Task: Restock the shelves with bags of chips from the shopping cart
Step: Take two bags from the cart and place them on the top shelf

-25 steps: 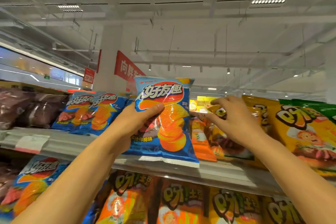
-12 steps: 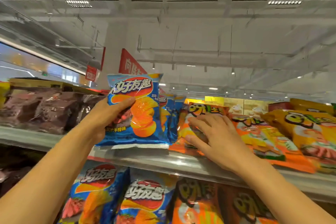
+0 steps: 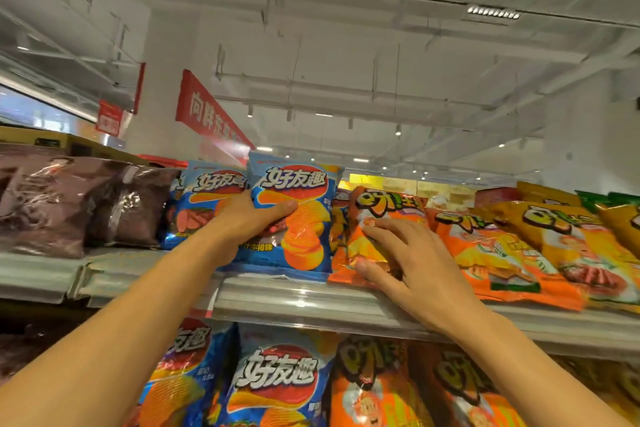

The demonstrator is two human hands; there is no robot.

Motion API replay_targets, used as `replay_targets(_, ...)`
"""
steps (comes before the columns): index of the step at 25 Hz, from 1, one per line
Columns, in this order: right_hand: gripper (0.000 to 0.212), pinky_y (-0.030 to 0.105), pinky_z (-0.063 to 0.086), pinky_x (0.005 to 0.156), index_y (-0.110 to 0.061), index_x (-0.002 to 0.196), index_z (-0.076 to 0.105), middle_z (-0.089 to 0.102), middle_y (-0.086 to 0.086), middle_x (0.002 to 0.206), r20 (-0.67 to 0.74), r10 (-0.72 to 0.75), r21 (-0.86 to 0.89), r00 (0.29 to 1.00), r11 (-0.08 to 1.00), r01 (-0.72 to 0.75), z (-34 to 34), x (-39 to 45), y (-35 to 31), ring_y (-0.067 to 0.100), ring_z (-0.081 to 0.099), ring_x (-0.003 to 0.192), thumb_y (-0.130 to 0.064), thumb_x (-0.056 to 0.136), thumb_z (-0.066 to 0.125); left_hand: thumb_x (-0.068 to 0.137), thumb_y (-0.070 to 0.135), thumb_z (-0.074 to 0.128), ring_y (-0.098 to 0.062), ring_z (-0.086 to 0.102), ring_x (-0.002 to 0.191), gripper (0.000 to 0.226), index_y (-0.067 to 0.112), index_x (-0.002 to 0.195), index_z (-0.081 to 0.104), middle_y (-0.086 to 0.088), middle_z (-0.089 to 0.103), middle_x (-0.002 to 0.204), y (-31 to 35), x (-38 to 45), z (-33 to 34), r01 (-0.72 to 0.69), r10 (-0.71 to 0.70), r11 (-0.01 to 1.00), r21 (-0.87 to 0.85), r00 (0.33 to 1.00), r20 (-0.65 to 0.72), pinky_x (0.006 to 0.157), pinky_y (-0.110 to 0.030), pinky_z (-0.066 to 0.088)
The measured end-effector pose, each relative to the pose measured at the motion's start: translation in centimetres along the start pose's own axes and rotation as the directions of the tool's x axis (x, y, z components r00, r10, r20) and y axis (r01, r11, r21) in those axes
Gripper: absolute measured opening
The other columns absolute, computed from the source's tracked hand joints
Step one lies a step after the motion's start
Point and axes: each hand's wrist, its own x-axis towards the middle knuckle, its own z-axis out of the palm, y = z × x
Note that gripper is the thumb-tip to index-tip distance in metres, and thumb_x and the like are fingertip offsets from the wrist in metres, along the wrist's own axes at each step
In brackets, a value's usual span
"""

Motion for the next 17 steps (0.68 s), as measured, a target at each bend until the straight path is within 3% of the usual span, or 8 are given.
replay_targets(3, 0.073, 0.033, 0.039, 0.101, -0.035, 0.144, 0.05, 0.051, -0.012, 0.142, -0.069, 0.002, -0.019, 0.998, 1.0, -0.003, 0.2, -0.1, -0.4, 0.011, 0.043, 0.131, -0.078, 0.091, 0.025, 0.081, 0.05, 0.078, -0.008, 0.057, 0.047, 0.041, 0.022, 0.054, 0.063, -0.001, 0.065, 0.056, 0.1, 0.0, -0.5, 0.014, -0.018, 0.999, 0.039, 0.995, 0.099, 0.051, -0.017, 0.046)
replay_targets(5, 0.073, 0.032, 0.04, 0.098, -0.034, 0.144, 0.051, 0.052, -0.01, 0.139, -0.081, -0.002, -0.036, 0.997, 0.999, 0.0, 0.2, -0.1, -0.6, 0.012, 0.044, 0.129, -0.078, 0.091, 0.025, 0.075, 0.052, 0.079, -0.005, 0.055, 0.043, 0.041, 0.024, 0.05, 0.063, 0.001, 0.063, 0.052, 0.3, -0.4, -0.4, 0.015, -0.021, 0.998, 0.053, 0.993, 0.112, 0.047, -0.012, 0.043)
replay_targets(6, 0.073, 0.033, 0.04, 0.097, -0.034, 0.144, 0.051, 0.053, -0.009, 0.138, -0.08, -0.008, -0.042, 0.997, 0.999, 0.004, 0.2, -0.1, -0.6, 0.013, 0.045, 0.128, -0.078, 0.091, 0.027, 0.072, 0.052, 0.081, -0.005, 0.057, 0.044, 0.032, 0.025, 0.059, 0.068, 0.001, 0.065, 0.055, 0.4, -0.6, -0.1, 0.017, -0.022, 0.998, 0.066, 0.997, 0.074, 0.049, -0.014, 0.045)
replay_targets(7, 0.072, 0.033, 0.04, 0.097, -0.033, 0.143, 0.052, 0.053, -0.008, 0.138, -0.077, -0.014, -0.051, 0.997, 0.999, 0.011, 0.2, -0.1, -0.6, 0.015, 0.046, 0.128, -0.077, 0.091, 0.029, 0.072, 0.05, 0.083, -0.006, 0.062, 0.049, 0.03, 0.023, 0.082, 0.074, -0.001, 0.07, 0.062, 0.5, -0.7, 0.2, 0.012, -0.014, 0.997, 0.083, 0.999, 0.028, 0.053, -0.016, 0.048)
replay_targets(9, 0.07, 0.033, 0.039, 0.096, -0.031, 0.143, 0.053, 0.054, -0.006, 0.138, -0.067, -0.017, -0.06, 0.998, 0.998, 0.013, 0.0, -0.3, -0.7, 0.017, 0.046, 0.129, -0.074, 0.091, 0.033, 0.078, 0.051, 0.08, -0.018, 0.073, 0.091, 0.082, 0.016, 0.143, 0.046, -0.012, 0.073, 0.105, 0.6, -1.1, 0.7, -0.001, 0.035, 0.963, 0.27, 0.992, -0.121, 0.077, -0.032, 0.058)
replay_targets(10, 0.068, 0.033, 0.038, 0.096, -0.031, 0.143, 0.053, 0.053, -0.005, 0.139, -0.063, -0.016, -0.055, 0.998, 0.998, 0.013, -0.1, -0.4, -0.7, 0.018, 0.045, 0.129, -0.072, 0.091, 0.036, 0.08, 0.058, 0.075, -0.029, 0.061, 0.12, 0.099, 0.017, 0.155, 0.026, -0.019, 0.061, 0.13, 0.7, -1.5, 1.0, -0.006, 0.115, 0.877, 0.48, 0.974, -0.197, 0.095, -0.043, 0.053)
replay_targets(12, 0.065, 0.036, 0.038, 0.1, -0.028, 0.144, 0.051, 0.053, -0.001, 0.139, -0.086, -0.018, -0.013, 0.996, 1.0, 0.017, -0.3, -0.6, -0.7, 0.021, 0.044, 0.13, -0.067, 0.092, 0.047, 0.082, 0.07, 0.062, -0.04, 0.033, 0.14, 0.105, 0.019, 0.159, 0.012, -0.022, 0.035, 0.151, 1.7, -2.8, 2.2, -0.037, 0.331, 0.664, 0.747, 0.91, -0.249, 0.11, -0.058, 0.035)
replay_targets(17, 0.069, 0.043, 0.033, 0.112, -0.025, 0.147, 0.049, 0.051, 0.003, 0.141, -0.243, -0.023, 0.045, 0.97, 0.998, 0.035, -2.0, -4.4, 1.5, 0.025, 0.041, 0.137, -0.062, 0.09, 0.055, 0.087, 0.067, 0.052, -0.035, 0.037, 0.138, 0.084, 0.014, 0.152, 0.041, -0.017, 0.042, 0.147, 4.6, -7.7, 10.0, -0.404, 0.598, 0.563, 0.721, 0.801, -0.019, 0.113, -0.052, 0.035)
